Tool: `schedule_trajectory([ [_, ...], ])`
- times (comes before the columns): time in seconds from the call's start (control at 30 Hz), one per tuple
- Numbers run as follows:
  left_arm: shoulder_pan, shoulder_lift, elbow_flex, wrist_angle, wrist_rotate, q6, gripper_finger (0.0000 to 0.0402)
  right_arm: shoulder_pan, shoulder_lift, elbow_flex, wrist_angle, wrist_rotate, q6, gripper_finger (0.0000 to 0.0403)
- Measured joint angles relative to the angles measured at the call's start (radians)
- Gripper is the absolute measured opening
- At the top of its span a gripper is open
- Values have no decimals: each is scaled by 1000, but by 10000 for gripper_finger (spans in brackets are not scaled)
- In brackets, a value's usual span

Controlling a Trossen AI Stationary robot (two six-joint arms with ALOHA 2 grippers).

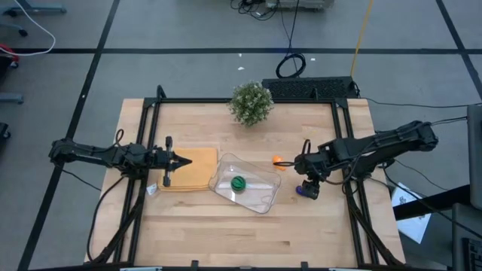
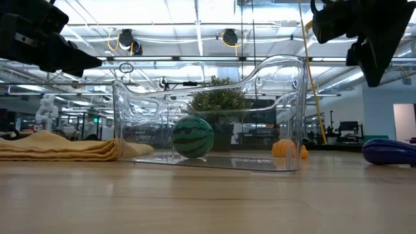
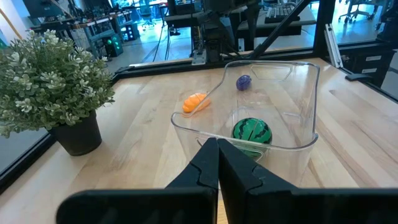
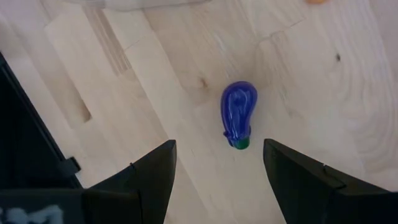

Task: Pick and placing Produce into tupperware
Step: Put the eggplant into the transparent bin

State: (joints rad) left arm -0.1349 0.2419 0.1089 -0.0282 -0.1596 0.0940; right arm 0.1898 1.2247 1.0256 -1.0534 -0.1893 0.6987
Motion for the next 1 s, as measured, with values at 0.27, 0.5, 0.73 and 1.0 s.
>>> schedule_trajectory([
  [0.27, 0, 0, 0, -3, 0, -1, 3, 14, 34, 0, 5, 29, -31, 232],
  [0.5, 0, 0, 0, -7, 0, 0, 3, 14, 100, 0, 10, 62, -57, 232],
  [0.73, 0, 0, 0, -24, 0, -1, 3, 21, 157, -1, 14, 63, -122, 232],
  [1.0, 0, 0, 0, -31, 0, -2, 3, 23, 169, -3, 19, 157, -224, 232],
])
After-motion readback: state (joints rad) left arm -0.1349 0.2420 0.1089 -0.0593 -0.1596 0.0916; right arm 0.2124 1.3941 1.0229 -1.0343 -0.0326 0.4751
